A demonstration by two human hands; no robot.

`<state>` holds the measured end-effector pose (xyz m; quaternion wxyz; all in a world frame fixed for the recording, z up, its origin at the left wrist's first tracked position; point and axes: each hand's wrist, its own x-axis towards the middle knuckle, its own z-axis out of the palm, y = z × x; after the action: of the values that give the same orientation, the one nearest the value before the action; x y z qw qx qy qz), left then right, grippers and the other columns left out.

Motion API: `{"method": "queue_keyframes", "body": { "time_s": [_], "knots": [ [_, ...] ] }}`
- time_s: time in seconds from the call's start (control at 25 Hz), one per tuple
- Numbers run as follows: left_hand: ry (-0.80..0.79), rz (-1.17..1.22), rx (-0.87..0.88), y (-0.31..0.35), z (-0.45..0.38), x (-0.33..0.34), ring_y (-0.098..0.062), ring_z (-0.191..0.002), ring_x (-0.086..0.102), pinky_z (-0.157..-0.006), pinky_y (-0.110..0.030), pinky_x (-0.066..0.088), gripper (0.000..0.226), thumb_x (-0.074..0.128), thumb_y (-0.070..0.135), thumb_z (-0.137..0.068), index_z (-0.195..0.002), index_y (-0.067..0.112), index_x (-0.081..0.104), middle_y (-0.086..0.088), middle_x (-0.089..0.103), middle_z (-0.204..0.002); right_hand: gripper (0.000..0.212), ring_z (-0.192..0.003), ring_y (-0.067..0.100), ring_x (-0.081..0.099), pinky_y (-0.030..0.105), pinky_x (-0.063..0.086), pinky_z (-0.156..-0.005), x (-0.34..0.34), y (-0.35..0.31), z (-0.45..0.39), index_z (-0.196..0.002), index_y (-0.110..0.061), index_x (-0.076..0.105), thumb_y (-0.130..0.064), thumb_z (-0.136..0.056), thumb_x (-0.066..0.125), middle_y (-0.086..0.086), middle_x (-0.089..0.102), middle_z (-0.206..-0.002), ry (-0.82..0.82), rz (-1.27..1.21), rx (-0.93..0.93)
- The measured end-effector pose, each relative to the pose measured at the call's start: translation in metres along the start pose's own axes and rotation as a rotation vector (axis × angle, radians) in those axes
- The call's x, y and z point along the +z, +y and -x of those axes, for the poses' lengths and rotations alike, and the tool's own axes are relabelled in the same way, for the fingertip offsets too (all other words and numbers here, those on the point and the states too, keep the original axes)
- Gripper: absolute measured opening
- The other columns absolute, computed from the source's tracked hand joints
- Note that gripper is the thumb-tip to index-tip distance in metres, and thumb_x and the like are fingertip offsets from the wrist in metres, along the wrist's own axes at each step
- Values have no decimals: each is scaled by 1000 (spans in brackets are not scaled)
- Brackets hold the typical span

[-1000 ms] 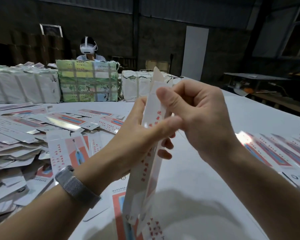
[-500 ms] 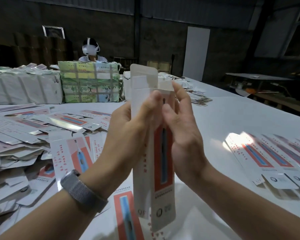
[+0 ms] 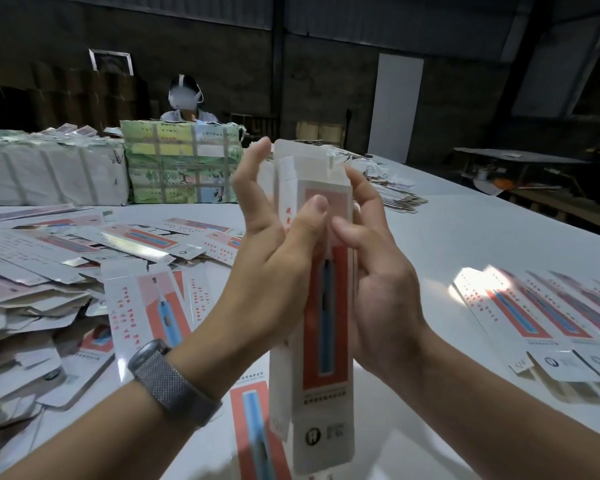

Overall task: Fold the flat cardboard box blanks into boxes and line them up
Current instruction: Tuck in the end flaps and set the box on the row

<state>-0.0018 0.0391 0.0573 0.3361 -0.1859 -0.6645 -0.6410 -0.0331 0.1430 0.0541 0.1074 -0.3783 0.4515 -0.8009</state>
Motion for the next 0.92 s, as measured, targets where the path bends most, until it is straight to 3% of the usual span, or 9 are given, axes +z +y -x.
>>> {"method": "queue_keyframes", "body": {
  "time_s": [0.12,0.24,0.44,0.6,0.76,0.92],
  "knots": [
    [5,134,-14,-1,1,1,-8,-82,73,-68,-19,55,22,42,24,-100,-116,33,31,10,73,-95,41,-112,32,65,46,55,-94,-1,-1,-1,-132,-35,50,-21,-95,42,12,62,-128,31,21,-29],
    [-17,175,-49,-3,3,2,-10,-77,71,-65,-21,55,10,41,28,-100,-108,28,35,9,70,-91,35,-109,33,65,42,56,-89,-3,-2,-3,-125,-34,52,-21,-93,44,13,60,-126,54,110,-40],
    [-2,116,-70,-6,6,6,-10,-77,69,-65,-23,55,6,41,35,-101,-105,31,43,4,66,-90,20,-87,22,67,32,58,-73,-5,-3,-2,-119,-22,50,-15,-103,39,14,65,-104,91,242,-45],
    [43,74,-59,-9,6,7,-10,-78,66,-65,-21,53,13,42,36,-101,-106,28,51,4,64,-88,18,-81,18,68,32,59,-70,-3,-5,-1,-115,-22,51,-14,-103,41,10,67,-97,142,294,-50],
    [66,61,-97,-9,6,7,-11,-77,64,-66,-23,51,18,43,35,-99,-103,25,57,-2,64,-90,13,-72,18,64,29,56,-63,-3,-8,-3,-104,-24,54,-15,-97,47,9,65,-84,179,304,-48],
    [88,-34,-52,-7,6,8,-9,-73,59,-64,-25,50,22,40,32,-101,-101,25,61,6,63,-82,16,-68,18,60,27,53,-57,-4,-9,-2,-98,-26,53,-23,-84,47,8,59,-83,196,306,-54]
  ]
}}
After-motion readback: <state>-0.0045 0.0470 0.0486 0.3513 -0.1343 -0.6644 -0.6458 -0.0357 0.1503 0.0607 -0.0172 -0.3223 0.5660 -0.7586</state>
